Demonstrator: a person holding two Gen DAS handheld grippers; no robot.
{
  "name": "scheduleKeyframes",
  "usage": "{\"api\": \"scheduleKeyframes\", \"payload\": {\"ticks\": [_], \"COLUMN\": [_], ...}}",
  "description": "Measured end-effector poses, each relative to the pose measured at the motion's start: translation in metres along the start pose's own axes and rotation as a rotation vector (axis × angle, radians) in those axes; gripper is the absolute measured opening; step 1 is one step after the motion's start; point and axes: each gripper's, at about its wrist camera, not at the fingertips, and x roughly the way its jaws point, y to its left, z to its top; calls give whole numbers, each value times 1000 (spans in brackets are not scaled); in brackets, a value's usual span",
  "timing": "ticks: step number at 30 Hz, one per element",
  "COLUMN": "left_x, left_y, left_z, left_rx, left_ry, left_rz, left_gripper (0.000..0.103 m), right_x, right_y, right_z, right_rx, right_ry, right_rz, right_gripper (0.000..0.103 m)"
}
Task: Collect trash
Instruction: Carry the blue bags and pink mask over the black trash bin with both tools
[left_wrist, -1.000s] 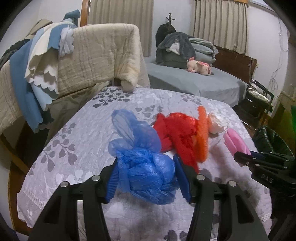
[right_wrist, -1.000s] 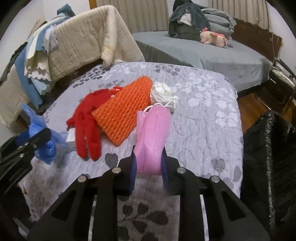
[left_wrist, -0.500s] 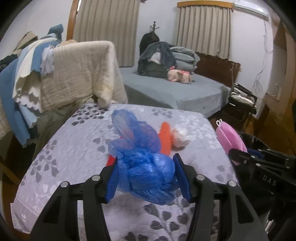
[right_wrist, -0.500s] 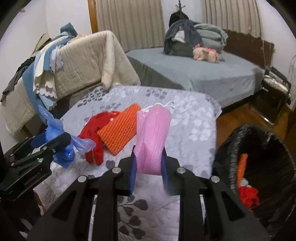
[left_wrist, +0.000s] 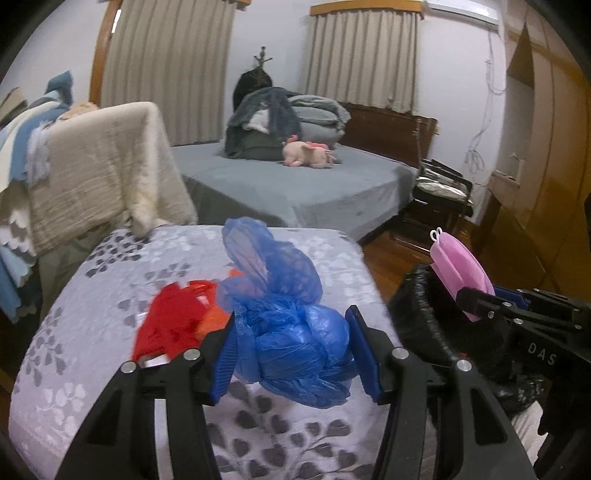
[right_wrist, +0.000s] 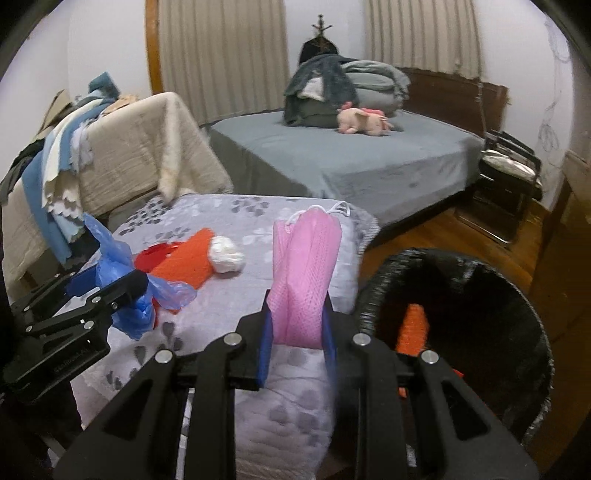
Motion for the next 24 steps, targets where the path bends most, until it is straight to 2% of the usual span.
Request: {"api": "scheduleKeyframes", "payload": {"ticks": [14,24], "left_x": [33,60], "left_y": [-102,-172], "left_z": [18,23], "left_rx": [127,211], "left_ry": [8,26], "left_rz": [-184,-289], "left_gripper": [55,55], "right_x": [-27,-31], "right_y": [-104,-165], "right_z": [-13,-36], "right_rx": [127,182], "right_ry": [-23,4], "right_rz": [-171,-261], "right_gripper": [22,22]}}
